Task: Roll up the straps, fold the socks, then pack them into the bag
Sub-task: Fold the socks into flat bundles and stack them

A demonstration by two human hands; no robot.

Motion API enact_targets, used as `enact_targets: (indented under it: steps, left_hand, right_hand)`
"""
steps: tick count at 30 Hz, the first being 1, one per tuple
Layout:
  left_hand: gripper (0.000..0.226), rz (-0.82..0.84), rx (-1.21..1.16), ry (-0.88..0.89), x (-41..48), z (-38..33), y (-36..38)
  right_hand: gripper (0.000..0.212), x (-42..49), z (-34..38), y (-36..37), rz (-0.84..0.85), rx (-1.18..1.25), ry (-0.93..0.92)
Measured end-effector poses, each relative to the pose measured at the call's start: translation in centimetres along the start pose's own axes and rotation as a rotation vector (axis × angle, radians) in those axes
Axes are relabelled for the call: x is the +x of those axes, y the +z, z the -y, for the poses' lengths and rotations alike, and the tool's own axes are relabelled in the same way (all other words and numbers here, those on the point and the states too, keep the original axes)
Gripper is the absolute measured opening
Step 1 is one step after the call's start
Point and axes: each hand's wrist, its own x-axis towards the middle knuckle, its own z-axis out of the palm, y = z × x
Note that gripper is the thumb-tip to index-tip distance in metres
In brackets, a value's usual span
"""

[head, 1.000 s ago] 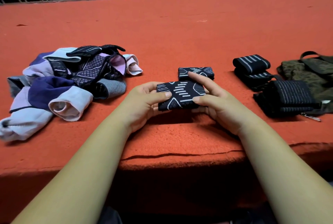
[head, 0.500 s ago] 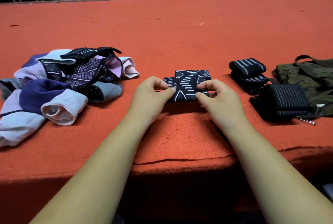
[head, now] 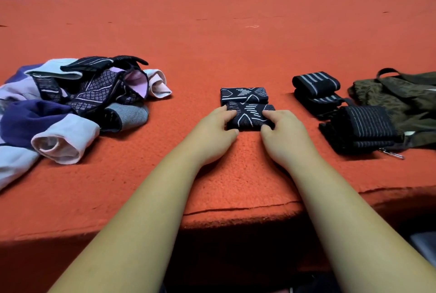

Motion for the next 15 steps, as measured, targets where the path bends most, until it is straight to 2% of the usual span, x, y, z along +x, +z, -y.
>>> enact_targets:
  steps: [2, 6, 11, 15]
  left_hand:
    - [0.064, -0.010, -0.048, -0.020, 0.0, -0.1, 0.0]
    - [0.040, -0.125, -0.260, -0.093, -0.6, -0.9, -0.8]
    - [0.042, -0.234, -0.446, -0.124, -0.8, -0.9, -1.5]
    - [0.042, -0.325, -0.467, -0.064, 0.1, -2.2, -2.6]
  right_hand:
    - [0.047, 0.1, 0.1, 0.0, 0.001, 0.016, 0.013]
    - [0.040, -0.1, 0.5, -0.6, -0.048, 0.159, 0.068]
    - [0.026, 0.3, 1.0, -2.0, -0.085, 0.584, 0.275]
    - [0.022, 1.7, 1.9, -3.7, -0.153, 0.674, 0.251]
